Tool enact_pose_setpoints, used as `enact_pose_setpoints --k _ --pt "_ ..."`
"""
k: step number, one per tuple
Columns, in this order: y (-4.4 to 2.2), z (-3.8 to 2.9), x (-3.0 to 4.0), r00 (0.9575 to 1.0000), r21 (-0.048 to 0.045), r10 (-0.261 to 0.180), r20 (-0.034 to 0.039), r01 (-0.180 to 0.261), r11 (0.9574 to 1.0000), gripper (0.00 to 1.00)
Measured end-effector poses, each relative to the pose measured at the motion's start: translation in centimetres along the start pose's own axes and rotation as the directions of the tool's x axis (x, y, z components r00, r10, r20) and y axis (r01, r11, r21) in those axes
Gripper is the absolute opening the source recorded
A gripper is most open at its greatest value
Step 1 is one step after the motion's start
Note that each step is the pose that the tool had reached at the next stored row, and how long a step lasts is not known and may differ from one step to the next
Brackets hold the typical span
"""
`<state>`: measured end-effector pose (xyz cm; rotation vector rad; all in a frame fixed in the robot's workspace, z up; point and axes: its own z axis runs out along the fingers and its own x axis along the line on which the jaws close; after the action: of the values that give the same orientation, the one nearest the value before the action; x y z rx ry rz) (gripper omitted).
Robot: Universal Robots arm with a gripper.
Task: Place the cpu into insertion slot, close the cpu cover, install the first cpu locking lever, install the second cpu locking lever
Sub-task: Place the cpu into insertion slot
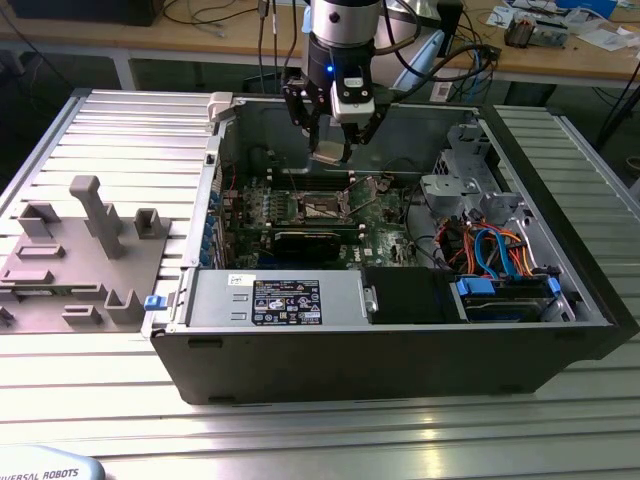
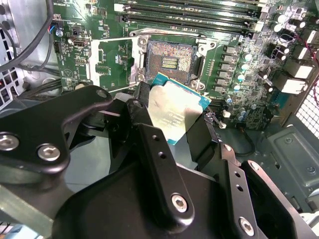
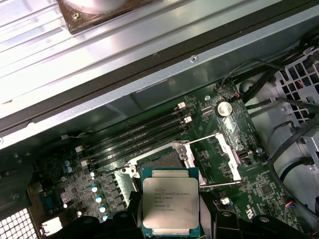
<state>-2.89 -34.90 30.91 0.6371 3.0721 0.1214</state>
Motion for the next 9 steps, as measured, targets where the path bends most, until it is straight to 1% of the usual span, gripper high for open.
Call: enact_pose_setpoints --k 9 --pt "0.0 0.06 0.0 0.9999 -0.0001 0.014 0.0011 -0.014 0.9999 0.54"
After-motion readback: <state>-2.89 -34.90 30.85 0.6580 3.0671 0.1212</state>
